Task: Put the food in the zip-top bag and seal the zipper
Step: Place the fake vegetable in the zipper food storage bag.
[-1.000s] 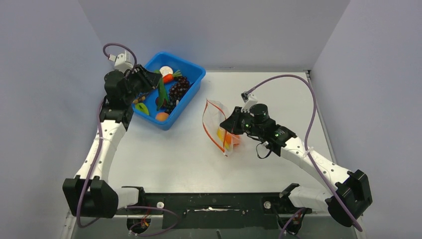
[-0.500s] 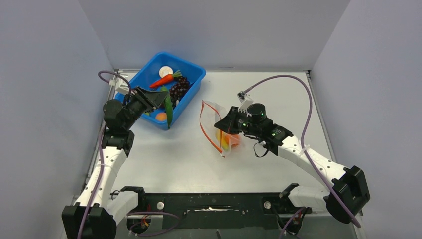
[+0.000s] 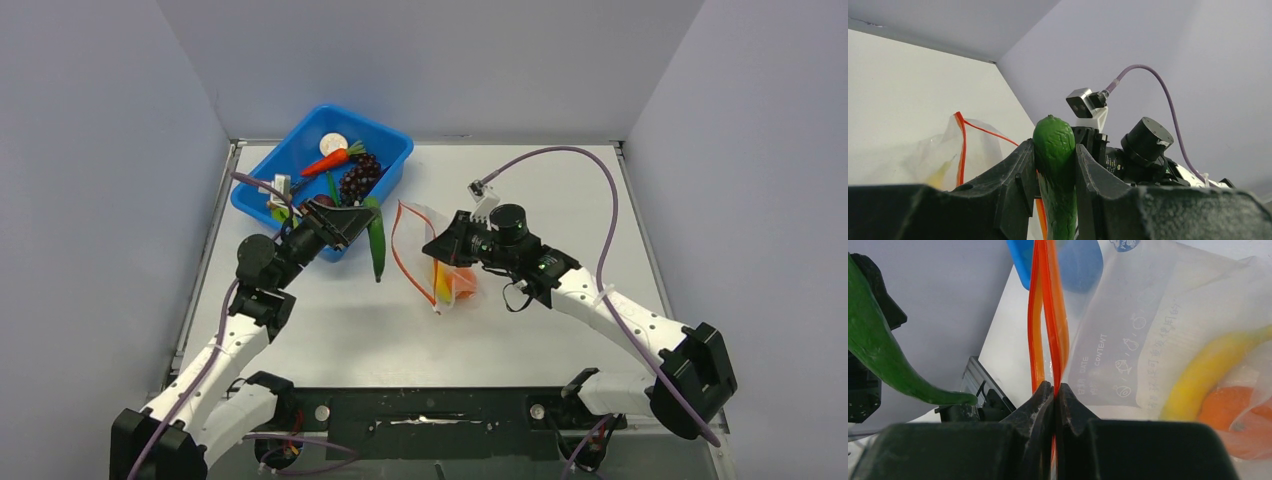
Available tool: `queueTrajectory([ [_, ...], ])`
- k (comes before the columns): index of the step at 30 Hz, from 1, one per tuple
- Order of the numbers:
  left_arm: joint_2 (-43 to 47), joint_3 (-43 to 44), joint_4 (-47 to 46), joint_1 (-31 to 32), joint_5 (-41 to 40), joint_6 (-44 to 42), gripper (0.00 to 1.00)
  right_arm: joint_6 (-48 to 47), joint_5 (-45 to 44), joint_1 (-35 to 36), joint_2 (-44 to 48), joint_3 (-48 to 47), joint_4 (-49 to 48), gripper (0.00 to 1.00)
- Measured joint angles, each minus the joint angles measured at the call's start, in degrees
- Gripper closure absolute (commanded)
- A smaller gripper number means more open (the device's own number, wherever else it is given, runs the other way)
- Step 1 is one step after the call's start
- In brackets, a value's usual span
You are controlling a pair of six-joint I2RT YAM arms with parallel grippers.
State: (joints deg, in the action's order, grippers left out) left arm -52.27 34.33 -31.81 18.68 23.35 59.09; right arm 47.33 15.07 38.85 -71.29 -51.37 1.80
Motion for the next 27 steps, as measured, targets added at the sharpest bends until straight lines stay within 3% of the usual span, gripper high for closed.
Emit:
queueTrajectory([
  [13, -2.45, -3.45, -10.67, 2.82, -10.62, 0.35, 0.95, 0.37, 0.28, 1.38, -0.59, -0.28, -1.86, 1.0],
  [27, -13.25, -4.52, -24.63, 10.64, -17.57, -2.51, 0.95, 1.16, 0.5, 1.77, -0.72, -0.39, -2.19, 1.0],
])
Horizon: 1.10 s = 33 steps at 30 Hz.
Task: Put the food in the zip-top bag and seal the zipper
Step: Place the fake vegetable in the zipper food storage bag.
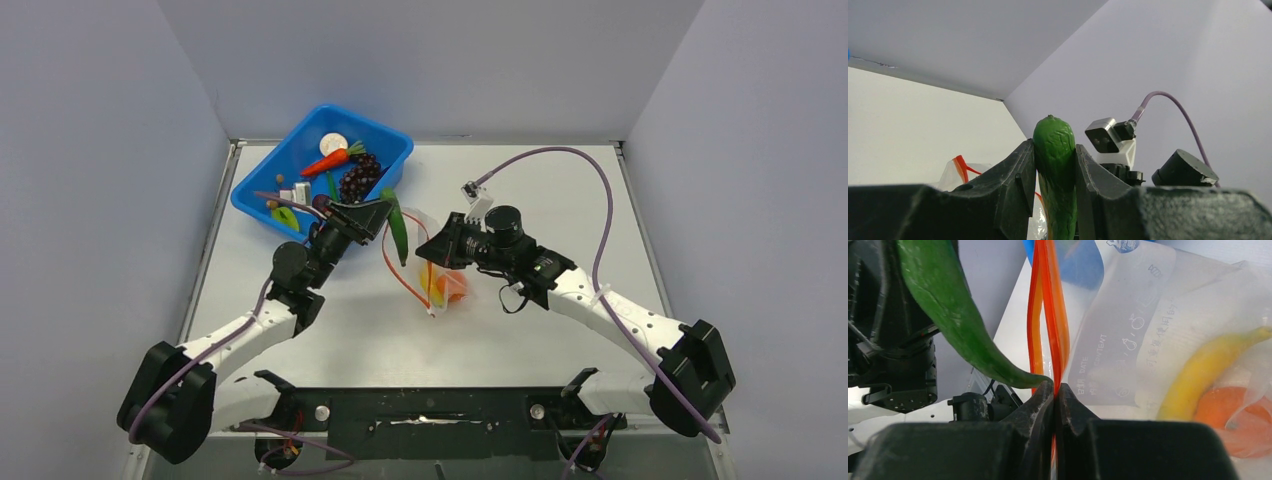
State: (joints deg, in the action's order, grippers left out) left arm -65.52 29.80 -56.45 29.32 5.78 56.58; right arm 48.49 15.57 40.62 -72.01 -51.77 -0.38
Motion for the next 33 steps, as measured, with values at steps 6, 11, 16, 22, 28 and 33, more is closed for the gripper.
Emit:
queueTrajectory([
  [6, -3.15, -2.34, -3.91, 1.36, -1.09, -3.98, 0.94, 0.07, 0.15, 0.33, 0.02, 0.0, 0.02, 1.0],
  [11, -4.94, -2.89, -4.33, 1.84, -1.09, -6.82, 0.88, 0.17, 0.15, 0.35, 0.15, 0.0, 0.02, 1.0],
  [16, -4.85, -3.65, -4.15, 2.51, -1.07, -8.41, 0.8, 0.42, 0.13, 0.35, 0.44, 0.0, 0.0, 1.0],
  [22, -2.16, -4.61, -1.53, 3.32, -1.09, -9.88, 0.6, 0.68, -0.13, 0.35, 0.61, 0.0, 0.04, 1.0],
  [28, 2.12, -4.7, 4.5, 3.37, -1.42, -10.86, 0.5, 1.11, -0.9, 0.35, 1.42, -0.24, 0.44, 1.0],
  [33, 5.86, -2.99, 14.86, 3.37, -2.56, -12.81, 0.5, 1.51, -1.05, 0.35, 1.53, -0.33, 0.63, 1.0],
])
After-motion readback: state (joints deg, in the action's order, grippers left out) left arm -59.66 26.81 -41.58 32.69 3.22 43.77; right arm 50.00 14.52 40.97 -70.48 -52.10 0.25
